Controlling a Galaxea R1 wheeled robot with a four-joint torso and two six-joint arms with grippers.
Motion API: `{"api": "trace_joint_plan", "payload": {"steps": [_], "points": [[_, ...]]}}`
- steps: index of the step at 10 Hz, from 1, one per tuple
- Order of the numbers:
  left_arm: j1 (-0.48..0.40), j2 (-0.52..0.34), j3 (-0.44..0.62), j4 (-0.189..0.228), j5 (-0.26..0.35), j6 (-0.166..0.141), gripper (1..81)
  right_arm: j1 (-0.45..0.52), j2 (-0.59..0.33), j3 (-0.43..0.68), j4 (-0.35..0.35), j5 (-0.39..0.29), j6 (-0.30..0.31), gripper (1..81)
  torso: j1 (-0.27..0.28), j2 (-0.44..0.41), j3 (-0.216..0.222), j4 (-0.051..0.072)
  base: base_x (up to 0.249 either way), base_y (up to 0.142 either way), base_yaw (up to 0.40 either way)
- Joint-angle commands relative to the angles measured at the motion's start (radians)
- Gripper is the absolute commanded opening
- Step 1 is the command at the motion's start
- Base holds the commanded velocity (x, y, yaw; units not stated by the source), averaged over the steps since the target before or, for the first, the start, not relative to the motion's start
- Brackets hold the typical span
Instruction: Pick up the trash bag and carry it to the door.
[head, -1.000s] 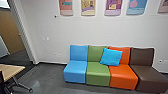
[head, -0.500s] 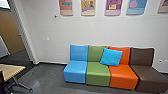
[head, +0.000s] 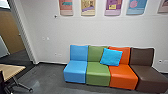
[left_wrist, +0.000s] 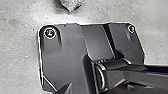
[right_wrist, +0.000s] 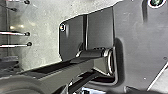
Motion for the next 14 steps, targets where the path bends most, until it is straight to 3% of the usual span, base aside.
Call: {"api": "trace_joint_plan", "payload": {"steps": [1, 2, 4, 5, 7, 9, 10, 14], "points": [[-0.044, -0.051, 0.054, 0.003, 0.046, -0.005, 81.1, 0.048, -0.098, 0.134, 0.039, -0.062, 0.005, 81.1, 0.064, -0.100, -0.041, 0.000, 0.000, 0.000, 0.000], [-0.049, -0.078, 0.085, 0.001, 0.045, -0.008, 81.1, 0.051, -0.121, 0.162, 0.051, -0.062, 0.005, 81.1, 0.069, -0.107, -0.092, 0.000, 0.000, 0.000, 0.000], [-0.063, -0.159, 0.176, -0.002, 0.045, -0.044, 81.1, 0.051, -0.178, 0.224, 0.070, -0.062, 0.005, 81.1, 0.098, -0.155, -0.128, 0.000, 0.000, 0.000, 0.000], [-0.070, -0.196, 0.216, -0.005, 0.044, -0.047, 81.1, 0.051, -0.209, 0.261, 0.073, -0.059, 0.007, 81.1, 0.118, -0.186, -0.158, 0.000, 0.000, 0.000, 0.000], [-0.107, -0.240, 0.235, -0.017, 0.048, -0.084, 81.1, 0.057, -0.276, 0.326, 0.091, -0.047, 0.005, 81.1, 0.160, -0.252, -0.219, 0.000, 0.000, 0.000, 0.000], [-0.144, -0.268, 0.249, -0.035, 0.058, -0.093, 81.1, 0.083, -0.339, 0.364, 0.129, -0.039, 0.005, 81.1, 0.205, -0.322, -0.284, 0.000, 0.000, 0.000, 0.000], [-0.159, -0.282, 0.258, -0.040, 0.059, -0.093, 81.1, 0.108, -0.373, 0.375, 0.159, -0.039, 0.005, 81.1, 0.226, -0.355, -0.251, 0.000, 0.000, 0.000, 0.000], [-0.204, -0.285, 0.270, -0.046, 0.108, -0.094, 81.1, 0.280, -0.468, 0.407, 0.211, -0.080, 0.004, 81.1, 0.303, -0.474, -0.278, 0.000, 0.000, 0.000, 0.000]]}}
